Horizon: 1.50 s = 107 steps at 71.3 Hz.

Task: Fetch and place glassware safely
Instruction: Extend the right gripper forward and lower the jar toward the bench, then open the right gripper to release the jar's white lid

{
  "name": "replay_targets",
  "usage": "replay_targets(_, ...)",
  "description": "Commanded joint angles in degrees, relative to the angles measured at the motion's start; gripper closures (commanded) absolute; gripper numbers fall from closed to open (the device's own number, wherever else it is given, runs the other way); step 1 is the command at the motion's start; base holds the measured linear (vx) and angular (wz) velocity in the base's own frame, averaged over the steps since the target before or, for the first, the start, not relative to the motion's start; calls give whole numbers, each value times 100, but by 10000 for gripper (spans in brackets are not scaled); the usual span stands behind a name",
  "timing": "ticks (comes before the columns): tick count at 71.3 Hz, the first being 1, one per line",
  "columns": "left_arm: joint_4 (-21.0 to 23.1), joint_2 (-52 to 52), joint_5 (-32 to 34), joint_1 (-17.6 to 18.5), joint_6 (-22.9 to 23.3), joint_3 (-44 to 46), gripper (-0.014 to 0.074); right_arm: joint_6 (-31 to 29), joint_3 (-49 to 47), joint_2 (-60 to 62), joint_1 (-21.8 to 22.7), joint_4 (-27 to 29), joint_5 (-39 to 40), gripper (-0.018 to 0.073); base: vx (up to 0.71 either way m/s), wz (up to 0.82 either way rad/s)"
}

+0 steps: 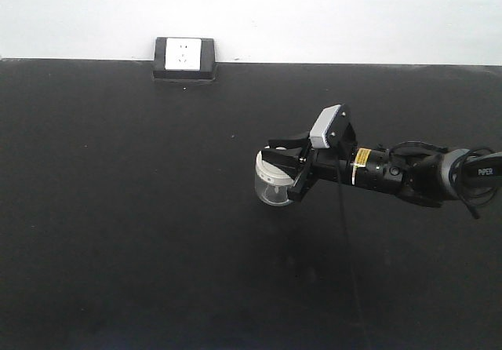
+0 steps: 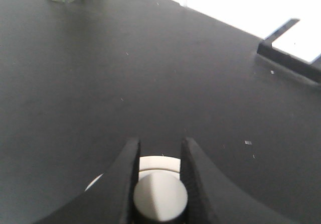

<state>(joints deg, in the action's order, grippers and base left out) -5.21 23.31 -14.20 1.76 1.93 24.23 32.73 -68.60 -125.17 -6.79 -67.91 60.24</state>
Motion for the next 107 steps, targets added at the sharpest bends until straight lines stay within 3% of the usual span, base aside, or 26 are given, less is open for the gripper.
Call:
replay_targets(1,39,44,401,40,62,142,603,-76,-220,275,38,307,298,560,0,0)
replay_targets(25,39,44,401,40,62,142,603,-81,-229,248,38,295,68,555,0,0)
replay_targets(35,39,44,401,40,62,142,603,-69,-229,248,38,295,68,510,0,0)
replay_targets(44,39,44,401,40,62,142,603,-46,-229,248,38,295,68,399,0,0)
replay_targets(60,39,44,401,40,62,142,603,-65,-229,248,38,301,38,46,0,0)
replay_targets(72,39,44,401,40,62,142,603,-96,-229,248,38,301,38,-105,0,0)
replay_targets(92,39,44,401,40,62,142,603,32,-218,483,38,296,-41,-65,0,0)
replay_targets(107,39,44,401,40,62,142,603,859,-211,960,79,283,-555,2,0,0)
